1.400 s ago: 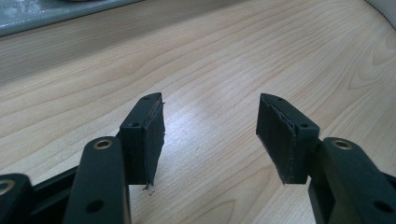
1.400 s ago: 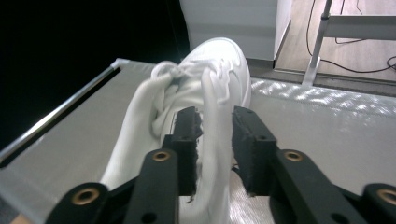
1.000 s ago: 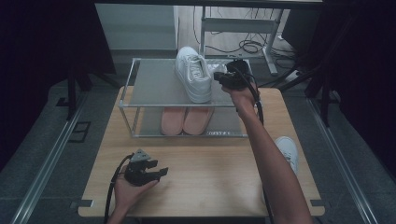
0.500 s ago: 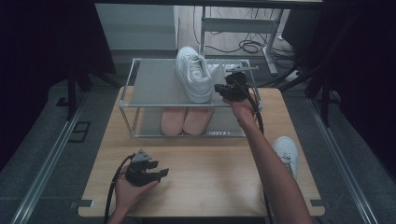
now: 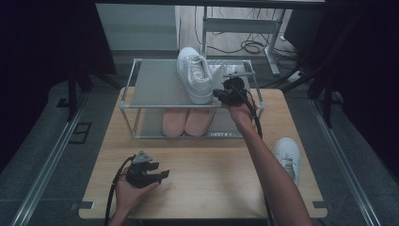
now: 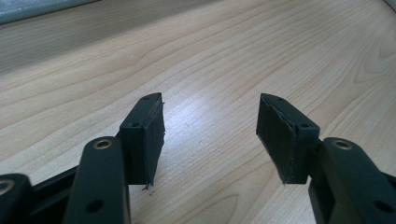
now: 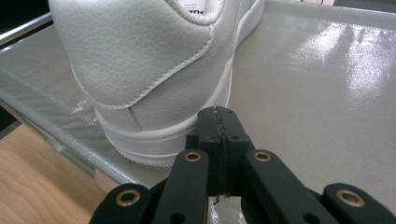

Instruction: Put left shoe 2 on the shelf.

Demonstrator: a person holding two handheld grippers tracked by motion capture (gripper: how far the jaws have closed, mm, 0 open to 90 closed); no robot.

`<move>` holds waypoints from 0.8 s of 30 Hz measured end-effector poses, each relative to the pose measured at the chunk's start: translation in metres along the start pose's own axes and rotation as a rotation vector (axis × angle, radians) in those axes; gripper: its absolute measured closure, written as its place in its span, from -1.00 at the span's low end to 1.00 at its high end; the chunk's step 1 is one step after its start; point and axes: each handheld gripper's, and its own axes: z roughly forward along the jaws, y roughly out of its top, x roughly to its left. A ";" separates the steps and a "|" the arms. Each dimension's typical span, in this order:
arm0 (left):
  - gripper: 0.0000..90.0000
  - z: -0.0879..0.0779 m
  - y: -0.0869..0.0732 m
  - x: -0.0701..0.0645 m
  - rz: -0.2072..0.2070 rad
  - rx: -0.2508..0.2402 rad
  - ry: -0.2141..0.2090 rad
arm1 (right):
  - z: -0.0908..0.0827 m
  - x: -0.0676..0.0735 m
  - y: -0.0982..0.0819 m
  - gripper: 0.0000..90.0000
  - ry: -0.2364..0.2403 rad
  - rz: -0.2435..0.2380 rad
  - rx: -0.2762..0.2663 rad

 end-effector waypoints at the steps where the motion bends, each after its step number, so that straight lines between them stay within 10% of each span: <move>1: -0.07 0.000 0.000 0.000 -0.001 0.000 0.000 | 0.000 0.001 0.000 1.00 -0.002 0.001 -0.003; 24: -0.06 0.000 0.000 0.000 -0.002 -0.003 0.002 | 0.009 0.027 0.003 1.00 0.074 0.002 -0.007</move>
